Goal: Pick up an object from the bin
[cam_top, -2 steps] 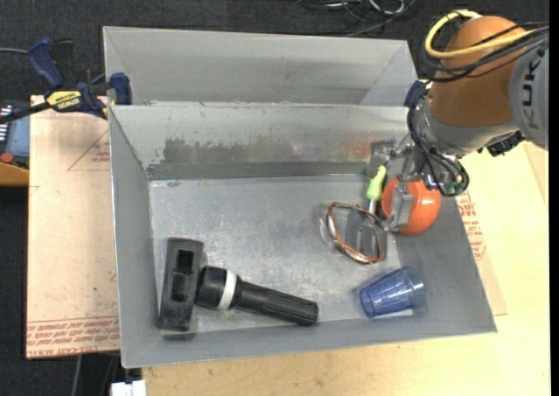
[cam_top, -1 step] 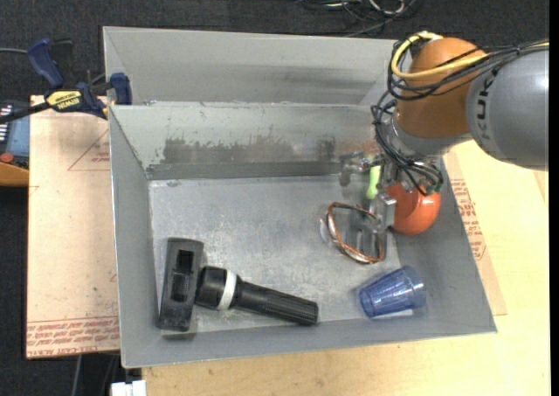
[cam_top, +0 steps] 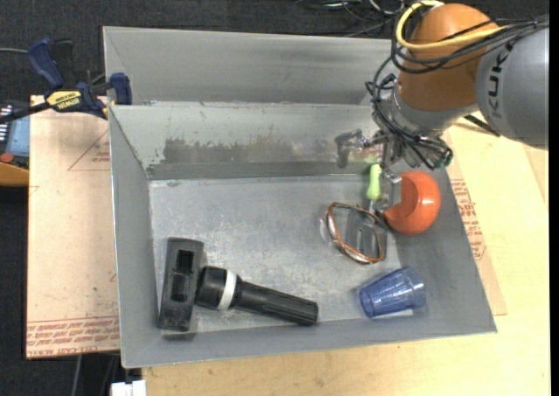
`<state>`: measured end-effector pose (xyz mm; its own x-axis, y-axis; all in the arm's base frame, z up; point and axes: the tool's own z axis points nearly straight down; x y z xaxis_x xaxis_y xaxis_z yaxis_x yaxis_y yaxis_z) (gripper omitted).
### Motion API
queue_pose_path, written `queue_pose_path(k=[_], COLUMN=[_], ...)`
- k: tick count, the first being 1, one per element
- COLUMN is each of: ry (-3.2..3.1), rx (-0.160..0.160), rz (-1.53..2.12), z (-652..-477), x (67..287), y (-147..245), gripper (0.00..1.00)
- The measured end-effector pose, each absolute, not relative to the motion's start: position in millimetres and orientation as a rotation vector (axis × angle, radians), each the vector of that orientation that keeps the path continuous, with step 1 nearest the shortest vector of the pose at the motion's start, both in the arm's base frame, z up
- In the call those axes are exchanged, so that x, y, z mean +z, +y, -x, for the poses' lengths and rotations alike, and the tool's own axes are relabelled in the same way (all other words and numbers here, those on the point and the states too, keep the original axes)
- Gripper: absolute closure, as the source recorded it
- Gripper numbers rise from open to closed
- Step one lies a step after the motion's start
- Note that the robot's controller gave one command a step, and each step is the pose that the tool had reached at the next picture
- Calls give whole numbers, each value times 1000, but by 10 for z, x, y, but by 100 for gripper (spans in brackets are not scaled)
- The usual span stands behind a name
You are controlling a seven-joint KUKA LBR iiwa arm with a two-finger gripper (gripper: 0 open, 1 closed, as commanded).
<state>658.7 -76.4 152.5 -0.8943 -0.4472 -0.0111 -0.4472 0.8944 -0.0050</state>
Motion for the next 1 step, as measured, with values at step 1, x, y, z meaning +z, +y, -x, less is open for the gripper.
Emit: queue_pose_path(k=[1], ry=[3124], rx=[9], rz=[351], z=[-6558], x=[991], y=[-429], gripper=[0])
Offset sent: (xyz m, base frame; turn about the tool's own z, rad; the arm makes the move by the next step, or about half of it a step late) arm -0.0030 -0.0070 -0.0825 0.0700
